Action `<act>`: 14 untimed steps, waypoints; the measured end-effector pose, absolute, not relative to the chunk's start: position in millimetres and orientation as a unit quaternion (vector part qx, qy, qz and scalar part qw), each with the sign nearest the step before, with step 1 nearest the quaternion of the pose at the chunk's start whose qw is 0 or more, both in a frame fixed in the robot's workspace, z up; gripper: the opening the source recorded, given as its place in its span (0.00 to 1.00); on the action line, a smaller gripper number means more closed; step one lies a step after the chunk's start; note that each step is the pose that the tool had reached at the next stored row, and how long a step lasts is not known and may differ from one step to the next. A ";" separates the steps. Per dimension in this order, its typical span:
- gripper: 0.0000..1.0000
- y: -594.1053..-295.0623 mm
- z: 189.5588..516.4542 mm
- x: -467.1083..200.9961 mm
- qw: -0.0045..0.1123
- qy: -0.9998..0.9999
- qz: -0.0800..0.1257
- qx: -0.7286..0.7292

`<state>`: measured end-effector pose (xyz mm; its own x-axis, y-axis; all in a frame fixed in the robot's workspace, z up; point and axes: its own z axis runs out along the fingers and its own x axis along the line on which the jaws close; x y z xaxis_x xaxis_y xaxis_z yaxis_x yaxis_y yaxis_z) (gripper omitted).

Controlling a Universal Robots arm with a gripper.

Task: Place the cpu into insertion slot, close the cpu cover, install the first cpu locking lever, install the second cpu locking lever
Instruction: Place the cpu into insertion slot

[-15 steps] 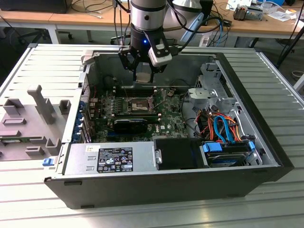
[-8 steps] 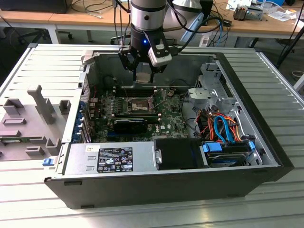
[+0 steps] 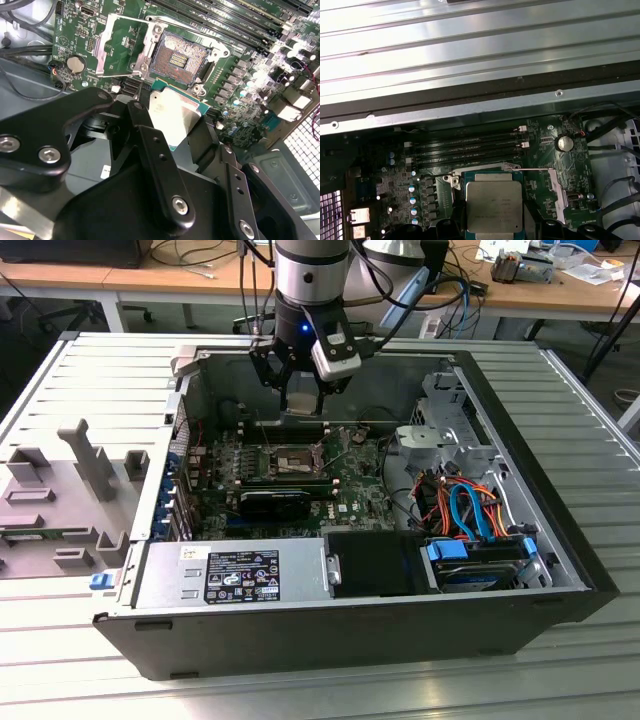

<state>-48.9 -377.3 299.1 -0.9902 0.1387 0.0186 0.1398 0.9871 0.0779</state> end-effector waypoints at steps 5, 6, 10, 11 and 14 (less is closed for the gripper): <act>0.54 -377.3 298.8 -48.9 0.006 -0.997 -0.039 -0.073; 0.54 -377.3 298.8 -48.9 0.006 -0.996 -0.039 -0.074; 0.54 -377.3 298.6 -48.9 0.006 -0.996 -0.039 -0.075; 0.54 -377.3 298.6 -48.9 0.006 -0.996 -0.039 -0.076; 0.54 -377.3 298.5 -48.9 0.006 -0.996 -0.039 -0.077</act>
